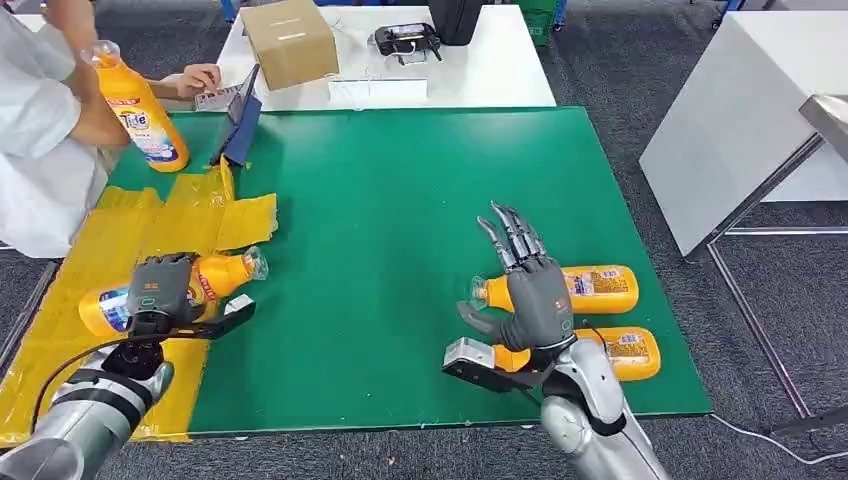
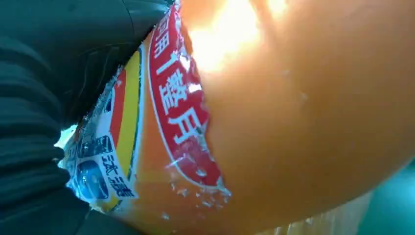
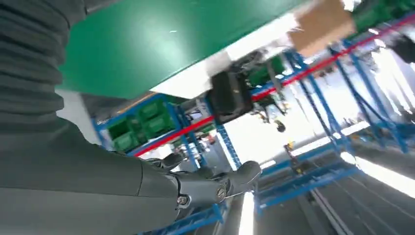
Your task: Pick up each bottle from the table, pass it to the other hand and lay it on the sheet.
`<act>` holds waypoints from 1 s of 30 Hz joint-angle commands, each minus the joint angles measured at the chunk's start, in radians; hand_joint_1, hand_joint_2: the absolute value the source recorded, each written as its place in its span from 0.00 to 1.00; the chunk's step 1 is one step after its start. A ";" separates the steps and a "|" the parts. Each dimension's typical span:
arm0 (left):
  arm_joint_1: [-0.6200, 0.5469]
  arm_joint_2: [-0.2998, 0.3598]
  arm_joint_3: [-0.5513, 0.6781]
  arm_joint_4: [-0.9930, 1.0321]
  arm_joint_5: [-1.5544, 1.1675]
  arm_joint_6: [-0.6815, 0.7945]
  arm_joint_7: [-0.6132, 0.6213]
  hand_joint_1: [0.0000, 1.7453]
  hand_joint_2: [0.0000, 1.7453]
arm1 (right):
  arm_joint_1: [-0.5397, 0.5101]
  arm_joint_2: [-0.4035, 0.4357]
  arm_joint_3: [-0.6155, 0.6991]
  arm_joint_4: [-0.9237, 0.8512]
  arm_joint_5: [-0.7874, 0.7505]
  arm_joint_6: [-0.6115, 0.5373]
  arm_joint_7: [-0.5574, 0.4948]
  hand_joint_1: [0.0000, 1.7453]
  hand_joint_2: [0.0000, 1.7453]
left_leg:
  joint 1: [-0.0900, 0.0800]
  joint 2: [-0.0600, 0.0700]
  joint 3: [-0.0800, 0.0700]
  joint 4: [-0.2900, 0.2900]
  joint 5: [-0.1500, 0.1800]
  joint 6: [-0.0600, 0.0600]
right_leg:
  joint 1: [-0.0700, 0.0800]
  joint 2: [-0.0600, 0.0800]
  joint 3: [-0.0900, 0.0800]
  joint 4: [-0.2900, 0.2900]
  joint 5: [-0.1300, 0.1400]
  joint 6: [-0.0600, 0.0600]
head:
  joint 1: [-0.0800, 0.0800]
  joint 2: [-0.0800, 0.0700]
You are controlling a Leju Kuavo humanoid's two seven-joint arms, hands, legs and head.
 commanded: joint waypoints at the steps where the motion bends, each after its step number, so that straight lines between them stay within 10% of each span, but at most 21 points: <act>1: -0.061 -0.098 0.080 0.242 0.077 0.007 -0.073 0.00 1.00 | -0.171 -0.155 -0.004 0.215 0.124 0.150 0.096 0.00 1.00 | 0.000 -0.003 0.006 0.000 -0.002 0.000 | -0.001 0.003 0.006 0.000 -0.002 0.000 | 0.000 0.000; 7: -0.077 -0.157 0.236 0.208 0.219 0.090 -0.228 0.00 1.00 | -0.285 -0.204 0.041 0.368 0.165 0.258 0.121 0.00 1.00 | -0.001 -0.004 0.003 0.000 0.001 0.002 | -0.002 0.002 0.004 -0.001 0.002 0.001 | 0.000 0.000; 8: -0.073 -0.168 0.278 0.189 0.268 0.120 -0.274 0.00 0.00 | -0.308 -0.208 0.055 0.402 0.166 0.278 0.117 0.00 1.00 | -0.001 -0.006 0.005 -0.001 0.002 0.001 | -0.002 0.003 0.006 -0.001 0.001 0.001 | 0.000 0.000; 11: -0.058 -0.226 0.420 0.075 0.516 0.150 -0.530 0.00 0.00 | -0.371 -0.215 0.084 0.507 0.168 0.323 0.104 0.00 1.00 | 0.000 -0.006 0.002 0.001 0.003 0.002 | -0.001 0.002 0.005 0.000 0.002 0.002 | 0.000 0.000; 19: 0.040 -0.289 0.451 -0.221 0.762 0.032 -0.694 0.00 0.00 | -0.407 -0.205 0.086 0.615 0.169 0.337 0.108 0.00 1.00 | -0.002 -0.006 0.003 0.001 0.003 0.002 | -0.002 0.003 0.005 0.000 0.002 0.004 | 0.000 0.000; 23: 0.198 -0.300 0.362 -0.594 0.867 -0.078 -0.643 0.00 0.00 | -0.424 -0.188 0.068 0.725 0.148 0.338 0.085 0.00 1.00 | -0.002 -0.005 0.000 0.001 0.004 0.002 | -0.002 0.001 0.002 -0.001 0.004 0.005 | 0.000 0.000; 30: 0.208 -0.295 0.353 -0.607 0.913 -0.088 -0.676 0.00 0.00 | -0.421 -0.179 0.066 0.735 0.147 0.340 0.083 0.00 1.00 | -0.002 -0.005 0.000 0.000 0.003 0.002 | -0.002 0.002 0.002 0.000 0.004 0.004 | 0.000 0.000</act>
